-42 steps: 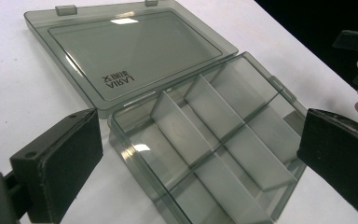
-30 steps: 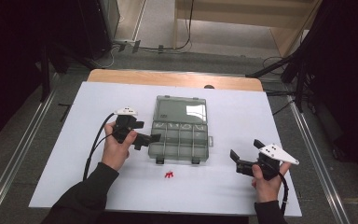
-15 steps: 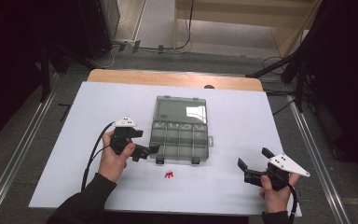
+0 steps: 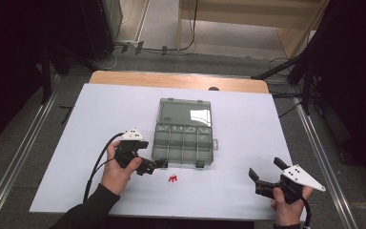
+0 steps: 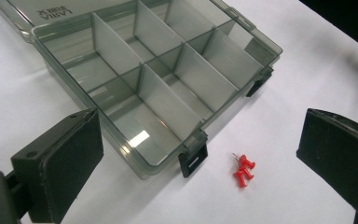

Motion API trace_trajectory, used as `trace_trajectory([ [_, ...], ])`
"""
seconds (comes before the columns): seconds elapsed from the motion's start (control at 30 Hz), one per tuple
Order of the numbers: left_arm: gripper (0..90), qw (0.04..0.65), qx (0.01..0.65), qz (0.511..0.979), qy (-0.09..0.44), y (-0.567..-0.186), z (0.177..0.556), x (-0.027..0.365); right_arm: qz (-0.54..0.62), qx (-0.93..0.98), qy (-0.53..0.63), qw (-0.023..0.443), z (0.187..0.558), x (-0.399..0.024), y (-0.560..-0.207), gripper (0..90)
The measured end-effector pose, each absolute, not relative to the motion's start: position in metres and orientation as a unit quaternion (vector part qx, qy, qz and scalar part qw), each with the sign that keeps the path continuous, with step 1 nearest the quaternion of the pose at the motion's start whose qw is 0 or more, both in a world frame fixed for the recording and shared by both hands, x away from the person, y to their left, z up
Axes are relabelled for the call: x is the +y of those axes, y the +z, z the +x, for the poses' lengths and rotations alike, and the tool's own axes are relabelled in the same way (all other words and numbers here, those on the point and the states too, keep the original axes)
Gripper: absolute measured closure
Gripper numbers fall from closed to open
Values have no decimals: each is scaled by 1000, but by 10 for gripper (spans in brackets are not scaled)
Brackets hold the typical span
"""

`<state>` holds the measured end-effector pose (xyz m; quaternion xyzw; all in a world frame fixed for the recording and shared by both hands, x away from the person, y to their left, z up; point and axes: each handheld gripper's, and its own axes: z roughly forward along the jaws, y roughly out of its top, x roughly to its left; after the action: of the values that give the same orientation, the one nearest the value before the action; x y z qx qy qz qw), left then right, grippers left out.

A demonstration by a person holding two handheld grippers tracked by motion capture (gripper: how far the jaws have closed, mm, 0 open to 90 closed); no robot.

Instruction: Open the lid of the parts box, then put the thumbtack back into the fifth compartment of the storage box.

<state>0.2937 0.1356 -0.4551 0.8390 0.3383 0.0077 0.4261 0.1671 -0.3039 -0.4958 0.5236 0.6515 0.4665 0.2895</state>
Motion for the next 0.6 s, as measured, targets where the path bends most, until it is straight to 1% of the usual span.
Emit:
trace_trajectory([
  [0.23, 0, 420, 327, 847, 2, -456, 285, 130, 529, 644, 467, 295, 162, -308, -496, 0],
  [0.4, 0, 416, 321, 851, -17, -457, 283, 128, 529, 646, 465, 293, 161, -307, -498, 0],
  [0.53, 0, 410, 317, 855, -14, -458, 281, 127, 527, 648, 465, 292, 162, -304, -499, 0],
  [0.6, 49, 410, 320, 854, -9, -457, 279, 127, 523, 651, 465, 295, 162, -303, -499, 0],
])
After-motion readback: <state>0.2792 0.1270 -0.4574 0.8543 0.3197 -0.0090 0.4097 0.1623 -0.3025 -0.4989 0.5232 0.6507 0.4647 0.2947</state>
